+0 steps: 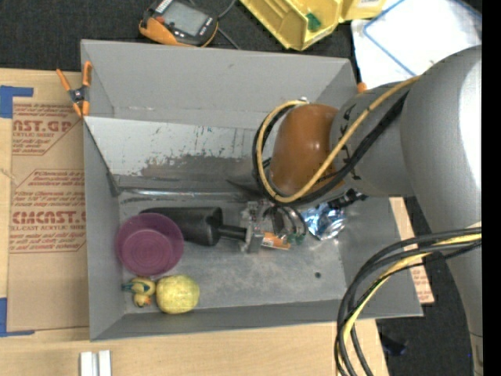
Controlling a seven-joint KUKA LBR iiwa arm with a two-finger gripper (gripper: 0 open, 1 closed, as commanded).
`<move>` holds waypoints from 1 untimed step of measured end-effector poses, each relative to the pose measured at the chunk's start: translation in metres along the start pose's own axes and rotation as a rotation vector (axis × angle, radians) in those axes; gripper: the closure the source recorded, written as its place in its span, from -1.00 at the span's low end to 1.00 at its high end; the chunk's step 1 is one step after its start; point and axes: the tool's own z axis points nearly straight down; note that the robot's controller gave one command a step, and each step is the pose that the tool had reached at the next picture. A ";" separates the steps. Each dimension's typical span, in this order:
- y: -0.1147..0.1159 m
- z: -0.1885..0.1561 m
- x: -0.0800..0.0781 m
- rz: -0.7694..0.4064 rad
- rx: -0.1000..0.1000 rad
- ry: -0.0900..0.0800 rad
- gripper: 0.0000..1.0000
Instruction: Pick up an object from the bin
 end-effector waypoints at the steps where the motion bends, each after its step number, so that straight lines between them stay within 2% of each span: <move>1: 0.000 -0.012 0.001 0.000 0.000 0.004 1.00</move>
Offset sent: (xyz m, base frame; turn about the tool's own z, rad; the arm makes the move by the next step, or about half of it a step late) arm -0.0012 0.0000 0.0199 0.0002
